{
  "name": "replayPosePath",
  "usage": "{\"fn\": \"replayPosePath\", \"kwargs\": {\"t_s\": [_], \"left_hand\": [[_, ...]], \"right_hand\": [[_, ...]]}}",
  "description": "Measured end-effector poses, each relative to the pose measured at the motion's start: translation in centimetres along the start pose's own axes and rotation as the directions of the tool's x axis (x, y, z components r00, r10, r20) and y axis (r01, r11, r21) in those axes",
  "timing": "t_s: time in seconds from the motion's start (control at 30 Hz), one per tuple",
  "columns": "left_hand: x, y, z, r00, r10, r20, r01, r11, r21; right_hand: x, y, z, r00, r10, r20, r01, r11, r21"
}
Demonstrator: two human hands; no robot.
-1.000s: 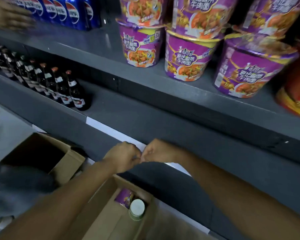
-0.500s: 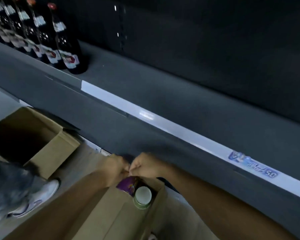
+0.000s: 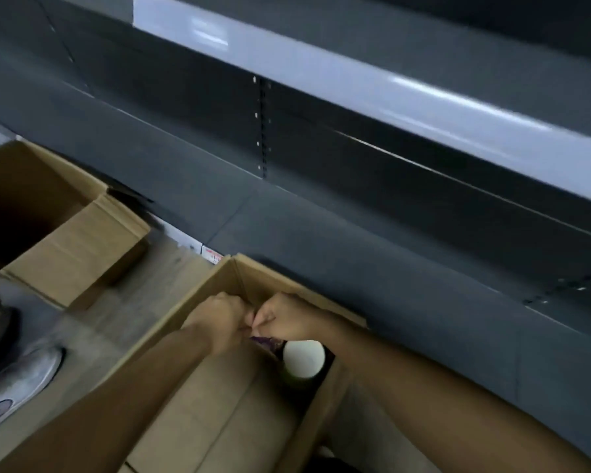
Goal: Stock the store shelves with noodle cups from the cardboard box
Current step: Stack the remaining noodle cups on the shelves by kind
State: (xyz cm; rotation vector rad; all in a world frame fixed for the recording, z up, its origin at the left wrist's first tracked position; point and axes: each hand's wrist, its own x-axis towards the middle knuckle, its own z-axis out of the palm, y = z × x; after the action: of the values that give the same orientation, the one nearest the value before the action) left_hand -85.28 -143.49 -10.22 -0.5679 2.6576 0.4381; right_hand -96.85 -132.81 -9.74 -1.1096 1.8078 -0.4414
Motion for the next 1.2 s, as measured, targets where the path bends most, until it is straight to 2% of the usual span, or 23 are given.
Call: {"fn": "replayPosePath", "kwargs": {"t_s": [0.1, 0.2, 0.4, 0.47, 0.63, 0.77, 0.9, 0.97, 1.07, 1.2], "left_hand": [[1.3, -1.7, 3.1, 0.999, -0.039, -0.024, 0.038, 0.998, -0.056], [2.6, -3.0, 5.7, 0.998, -0.043, -0.039, 0.041, 0.997, -0.058], [5.1, -4.3, 11.1, 0.998, -0.037, -0.041, 0.033, 0.994, -0.102], [6.2, -4.3, 12.9, 0.998, -0.051, -0.042, 0.045, 0.991, -0.128], [8.5, -4.5, 16.8, 0.996, -0.08, 0.031, 0.084, 0.987, -0.138], [9.9, -4.7, 18.8, 0.995, -0.05, 0.087, 0.059, 0.993, -0.107], [11.0, -5.0, 20.9, 0.983, -0.106, 0.148, 0.13, 0.978, -0.166], [11.5, -5.3, 21.7, 0.98, -0.144, 0.139, 0.168, 0.968, -0.186], [12.0, -5.8, 22.4, 0.976, -0.185, 0.118, 0.208, 0.95, -0.233], [11.8, -6.2, 22.6, 0.979, -0.19, 0.071, 0.203, 0.933, -0.296]], "right_hand": [[2.5, 2.1, 2.1, 1.0, 0.008, 0.0, -0.008, 0.999, -0.033], [5.3, 4.6, 3.9, 0.996, 0.083, -0.029, -0.085, 0.994, -0.073], [9.5, 9.1, 6.8, 0.971, 0.181, -0.155, -0.21, 0.956, -0.204], [10.3, 10.3, 7.4, 0.97, 0.203, -0.131, -0.232, 0.935, -0.268], [11.8, 12.1, 9.3, 0.952, 0.274, -0.134, -0.301, 0.916, -0.264], [12.2, 13.7, 11.5, 0.937, 0.325, -0.128, -0.348, 0.902, -0.257], [13.1, 15.0, 12.9, 0.92, 0.368, -0.133, -0.391, 0.874, -0.288], [13.6, 15.3, 13.4, 0.92, 0.367, -0.141, -0.393, 0.871, -0.295], [14.6, 16.2, 14.4, 0.903, 0.387, -0.185, -0.429, 0.808, -0.404], [15.2, 16.6, 15.0, 0.894, 0.402, -0.197, -0.447, 0.772, -0.452]]}}
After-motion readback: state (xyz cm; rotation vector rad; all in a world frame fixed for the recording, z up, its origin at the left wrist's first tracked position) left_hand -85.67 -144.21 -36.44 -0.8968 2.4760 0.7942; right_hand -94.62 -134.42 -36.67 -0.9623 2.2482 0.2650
